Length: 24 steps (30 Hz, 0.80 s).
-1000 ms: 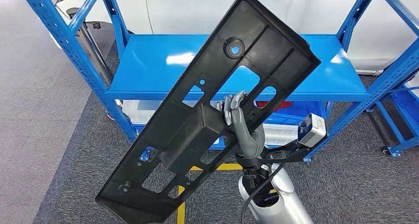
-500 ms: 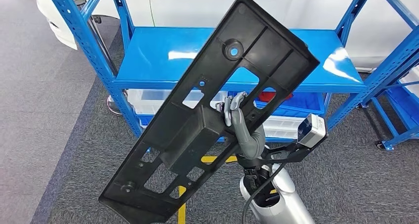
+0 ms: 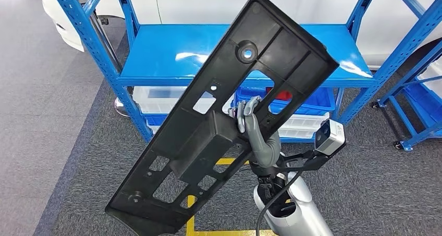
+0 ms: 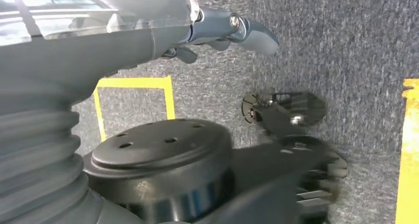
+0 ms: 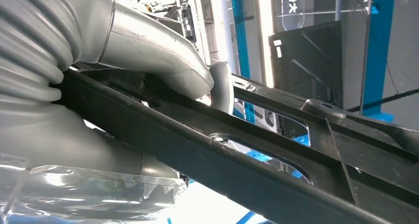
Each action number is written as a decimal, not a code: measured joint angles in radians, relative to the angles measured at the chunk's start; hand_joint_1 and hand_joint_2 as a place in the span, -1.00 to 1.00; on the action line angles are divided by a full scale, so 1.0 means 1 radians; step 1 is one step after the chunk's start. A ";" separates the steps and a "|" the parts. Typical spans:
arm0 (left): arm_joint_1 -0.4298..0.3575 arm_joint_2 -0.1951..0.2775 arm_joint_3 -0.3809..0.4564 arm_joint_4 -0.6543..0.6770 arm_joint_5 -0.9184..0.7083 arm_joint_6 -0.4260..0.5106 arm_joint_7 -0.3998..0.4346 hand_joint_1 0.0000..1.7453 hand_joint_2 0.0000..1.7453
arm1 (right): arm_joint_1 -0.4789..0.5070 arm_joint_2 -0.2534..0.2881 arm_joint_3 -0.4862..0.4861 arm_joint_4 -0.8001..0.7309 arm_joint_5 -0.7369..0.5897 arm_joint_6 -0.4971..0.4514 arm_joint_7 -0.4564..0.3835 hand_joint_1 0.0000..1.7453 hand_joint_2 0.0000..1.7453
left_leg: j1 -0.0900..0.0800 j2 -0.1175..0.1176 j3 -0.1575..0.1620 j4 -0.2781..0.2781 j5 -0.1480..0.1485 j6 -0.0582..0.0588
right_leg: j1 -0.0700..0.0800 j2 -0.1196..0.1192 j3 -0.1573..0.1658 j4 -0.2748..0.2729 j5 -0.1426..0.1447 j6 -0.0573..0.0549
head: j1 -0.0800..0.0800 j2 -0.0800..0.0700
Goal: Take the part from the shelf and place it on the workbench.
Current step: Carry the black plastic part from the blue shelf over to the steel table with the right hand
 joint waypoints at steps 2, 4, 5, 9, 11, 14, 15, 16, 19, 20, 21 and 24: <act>-0.001 0.000 0.000 0.000 0.000 0.000 0.000 -1.00 1.00 | -0.001 0.000 0.000 0.000 0.000 0.001 0.000 1.00 1.00 | -0.006 -0.001 0.019 -0.044 0.003 0.010 | 0.001 0.000 -0.005 0.002 0.009 0.012 | 0.000 0.000; 0.000 0.000 0.000 0.000 0.000 0.000 -0.001 -1.00 1.00 | -0.002 0.000 0.001 0.000 -0.001 0.003 0.000 1.00 1.00 | -0.004 0.000 0.010 -0.049 0.014 0.022 | -0.001 0.001 -0.010 0.004 0.014 0.025 | 0.000 0.000; 0.000 0.000 0.000 0.000 0.000 0.000 -0.001 -1.00 1.00 | -0.002 0.000 0.001 0.000 -0.001 0.003 0.000 1.00 1.00 | -0.002 0.001 0.005 -0.051 0.022 0.029 | -0.002 0.003 -0.017 0.015 0.002 0.030 | 0.000 0.000; -0.001 0.000 0.000 0.000 0.000 0.000 0.000 -1.00 1.00 | -0.002 -0.002 0.001 0.000 -0.002 0.004 0.000 1.00 1.00 | -0.001 0.005 -0.032 -0.054 0.054 0.046 | -0.007 0.005 -0.095 0.226 -0.147 0.045 | 0.000 0.000; 0.000 0.000 0.000 0.000 0.000 0.000 0.000 -1.00 1.00 | -0.001 -0.004 0.001 0.000 -0.002 0.004 0.000 1.00 1.00 | -0.001 0.005 -0.054 -0.050 0.067 0.044 | -0.009 0.005 -0.097 0.281 -0.162 0.048 | 0.000 0.000; 0.001 0.000 0.000 0.000 0.000 0.000 0.000 -1.00 1.00 | -0.002 -0.004 0.001 0.000 -0.002 0.005 0.000 1.00 1.00 | -0.002 0.004 -0.077 -0.040 0.080 0.036 | -0.010 0.005 0.026 0.109 -0.099 0.042 | 0.000 0.000; 0.000 -0.001 0.000 0.000 0.000 0.000 0.000 -1.00 1.00 | -0.002 -0.004 0.001 0.000 -0.002 0.005 0.000 1.00 1.00 | -0.002 0.004 -0.081 -0.038 0.084 0.031 | -0.008 0.006 0.063 0.049 -0.084 0.037 | 0.000 0.000; 0.000 -0.001 0.000 0.000 0.000 0.000 0.000 -1.00 1.00 | -0.002 -0.004 0.001 0.000 -0.002 0.005 -0.001 1.00 1.00 | -0.003 0.004 -0.084 -0.036 0.088 0.026 | -0.005 0.006 0.084 0.010 -0.077 0.031 | 0.000 0.000; 0.000 -0.001 0.000 0.000 0.000 0.000 0.000 -1.00 1.00 | -0.003 -0.005 0.001 0.000 -0.002 0.005 -0.002 1.00 1.00 | -0.003 0.004 -0.089 -0.037 0.100 0.008 | -0.001 0.007 0.081 -0.008 -0.066 0.012 | 0.000 0.000; 0.000 -0.001 0.000 0.000 0.000 0.000 0.000 -1.00 1.00 | -0.003 -0.004 0.001 0.000 -0.002 0.005 -0.003 1.00 1.00 | -0.002 0.003 -0.094 -0.030 0.092 0.003 | -0.003 0.006 0.077 -0.011 -0.059 0.004 | 0.000 0.000; 0.000 -0.001 0.000 0.000 0.000 0.000 -0.001 -1.00 1.00 | -0.004 -0.004 0.001 0.000 -0.002 0.005 -0.003 1.00 1.00 | -0.001 0.003 -0.105 -0.006 0.069 -0.001 | -0.006 0.004 0.071 -0.014 -0.052 -0.004 | 0.000 0.000; 0.001 -0.001 0.000 0.000 -0.001 0.000 -0.004 -1.00 1.00 | 0.000 -0.003 0.001 0.000 0.000 0.005 -0.004 1.00 1.00 | 0.002 0.002 -0.167 0.169 -0.050 -0.013 | -0.005 0.002 0.047 -0.016 -0.032 -0.017 | 0.000 0.000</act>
